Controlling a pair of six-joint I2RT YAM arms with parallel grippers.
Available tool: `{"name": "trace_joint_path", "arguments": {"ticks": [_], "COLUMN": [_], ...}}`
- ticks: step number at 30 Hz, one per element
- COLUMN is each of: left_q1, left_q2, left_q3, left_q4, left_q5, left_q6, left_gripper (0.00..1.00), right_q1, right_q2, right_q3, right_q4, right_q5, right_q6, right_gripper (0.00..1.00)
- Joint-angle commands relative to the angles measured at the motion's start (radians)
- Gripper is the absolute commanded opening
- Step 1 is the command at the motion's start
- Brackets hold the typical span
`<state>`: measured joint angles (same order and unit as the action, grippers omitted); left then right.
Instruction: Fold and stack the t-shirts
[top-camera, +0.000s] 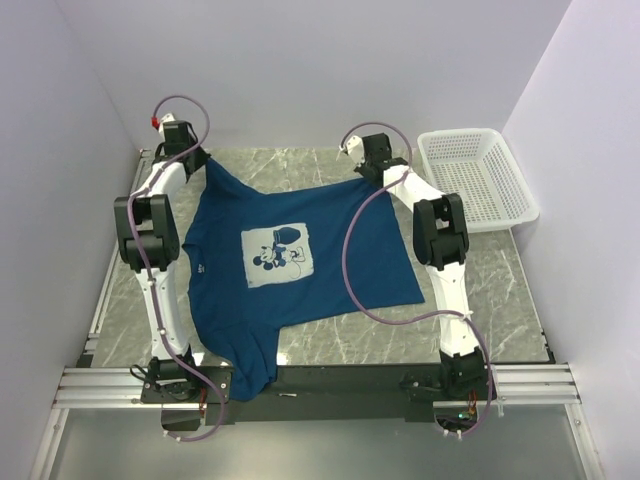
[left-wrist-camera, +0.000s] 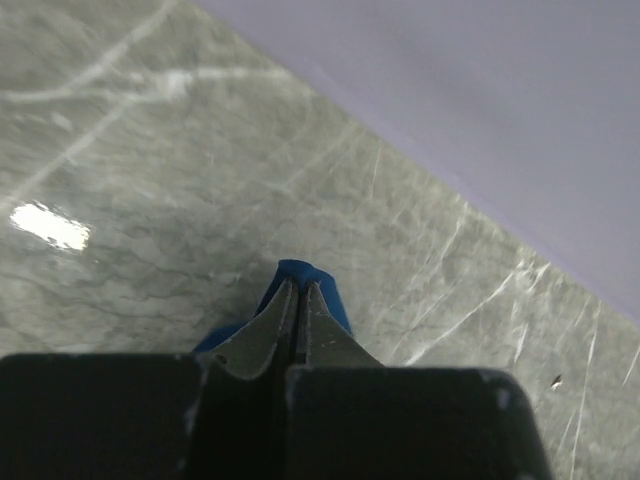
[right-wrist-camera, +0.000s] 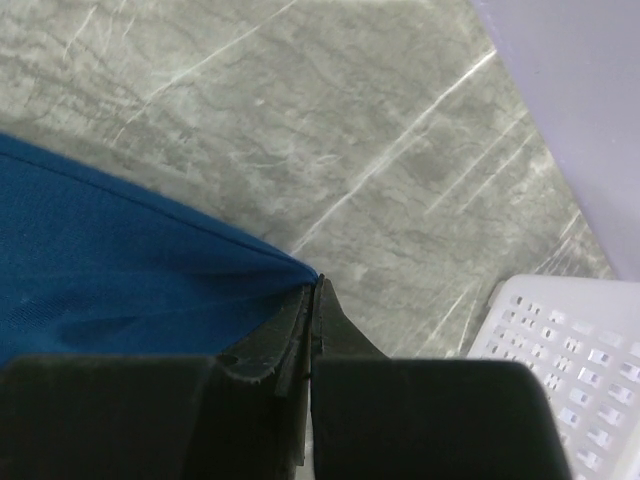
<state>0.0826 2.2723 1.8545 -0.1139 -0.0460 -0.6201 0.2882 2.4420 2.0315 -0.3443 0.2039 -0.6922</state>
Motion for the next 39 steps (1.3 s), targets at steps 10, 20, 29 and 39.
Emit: {"name": "trace_joint_path", "arguments": {"ticks": [10,20,29,39], "left_q1": [0.012,0.019,0.026,0.025], "left_q2": [-0.005,-0.146,-0.862,-1.485], "left_q3": [0.011,-0.049,-0.510,-0.345], "left_q4": [0.013,0.091,0.284,0.174], "left_q5": [0.113,0.182,0.209,0.181], "left_q6": [0.002,0.045,0.056,-0.019], "left_gripper": [0.00,0.00,0.00,0.01], "right_q1": [0.014,0.009,-0.009,-0.009], "right_q2": [0.003,-0.092,-0.739,-1.294], "right_q3": [0.062,0.001,-0.349,-0.009], "right_q4": [0.060,0.054,0.016,-0.380], "right_q5": [0.034,-0.009,-0.187,-0.334], "right_q6": [-0.029,0.011,0.063,0.118], "right_gripper": [0.00,0.00,0.00,0.00]}}
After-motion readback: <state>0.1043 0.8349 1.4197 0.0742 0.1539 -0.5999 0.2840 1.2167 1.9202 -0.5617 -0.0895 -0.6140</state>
